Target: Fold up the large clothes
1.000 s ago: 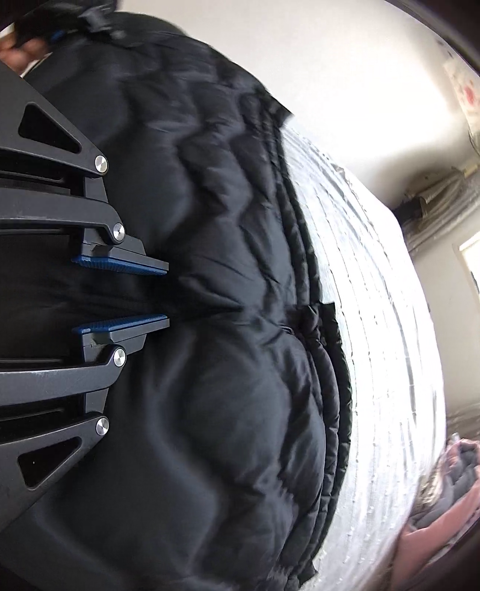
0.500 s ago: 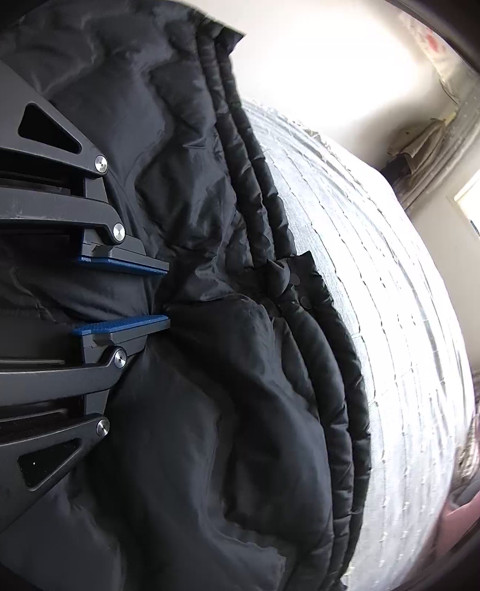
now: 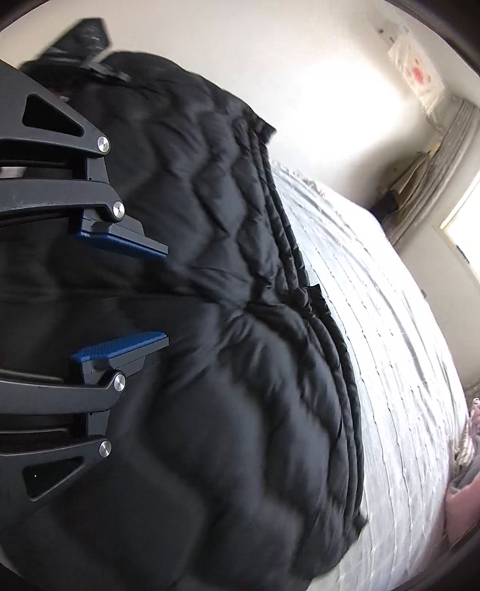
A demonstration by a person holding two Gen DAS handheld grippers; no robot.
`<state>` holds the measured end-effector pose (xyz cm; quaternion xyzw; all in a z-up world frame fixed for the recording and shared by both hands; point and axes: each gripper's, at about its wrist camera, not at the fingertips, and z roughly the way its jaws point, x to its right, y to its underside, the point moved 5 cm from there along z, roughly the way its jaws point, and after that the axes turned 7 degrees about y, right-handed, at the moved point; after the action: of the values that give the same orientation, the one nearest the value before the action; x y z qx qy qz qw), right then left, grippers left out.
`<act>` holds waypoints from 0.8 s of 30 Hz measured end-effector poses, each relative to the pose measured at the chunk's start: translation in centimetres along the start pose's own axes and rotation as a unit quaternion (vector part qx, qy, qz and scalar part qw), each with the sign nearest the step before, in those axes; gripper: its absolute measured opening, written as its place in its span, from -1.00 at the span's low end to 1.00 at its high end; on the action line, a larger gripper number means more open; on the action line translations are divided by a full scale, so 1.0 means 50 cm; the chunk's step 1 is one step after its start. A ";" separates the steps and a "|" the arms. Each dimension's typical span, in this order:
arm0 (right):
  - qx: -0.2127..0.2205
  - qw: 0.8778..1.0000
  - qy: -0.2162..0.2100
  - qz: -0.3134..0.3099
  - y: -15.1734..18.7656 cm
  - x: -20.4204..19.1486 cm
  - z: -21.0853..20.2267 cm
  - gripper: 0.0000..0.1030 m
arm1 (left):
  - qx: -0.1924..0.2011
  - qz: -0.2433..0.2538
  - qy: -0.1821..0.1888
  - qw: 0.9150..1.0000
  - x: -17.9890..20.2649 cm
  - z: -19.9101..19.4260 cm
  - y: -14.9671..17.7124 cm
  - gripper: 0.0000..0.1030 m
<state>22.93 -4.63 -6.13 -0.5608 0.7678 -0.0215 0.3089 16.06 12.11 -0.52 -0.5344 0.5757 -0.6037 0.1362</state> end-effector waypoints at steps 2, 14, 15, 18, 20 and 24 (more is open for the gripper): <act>0.012 1.000 -0.007 0.011 0.017 0.033 -0.030 -0.08 | 0.003 0.014 -0.006 1.000 0.007 0.001 0.002 -0.53; 0.072 0.993 0.058 0.074 -0.033 0.240 -0.158 -0.08 | 0.023 0.073 -0.065 0.995 0.045 -0.025 -0.038 -0.59; 0.068 0.994 0.065 0.057 -0.031 0.241 -0.160 -0.08 | 0.023 0.077 -0.069 0.994 0.045 -0.029 -0.039 -0.59; 0.042 0.997 0.069 0.019 -0.022 0.245 -0.143 -0.08 | 0.023 0.090 -0.086 0.992 0.055 -0.041 -0.041 -0.59; 0.015 0.998 0.063 0.027 -0.019 0.259 -0.116 -0.08 | 0.026 0.105 -0.088 0.990 0.080 -0.046 -0.046 -0.59; -0.021 0.997 0.067 0.025 -0.018 0.298 -0.063 -0.08 | 0.023 0.171 -0.099 0.980 0.166 -0.031 -0.047 -0.59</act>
<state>19.45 -18.97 -9.92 -0.5448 0.8011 -0.0356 0.2453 12.63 7.19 5.87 -0.4817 0.6284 -0.5284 0.3064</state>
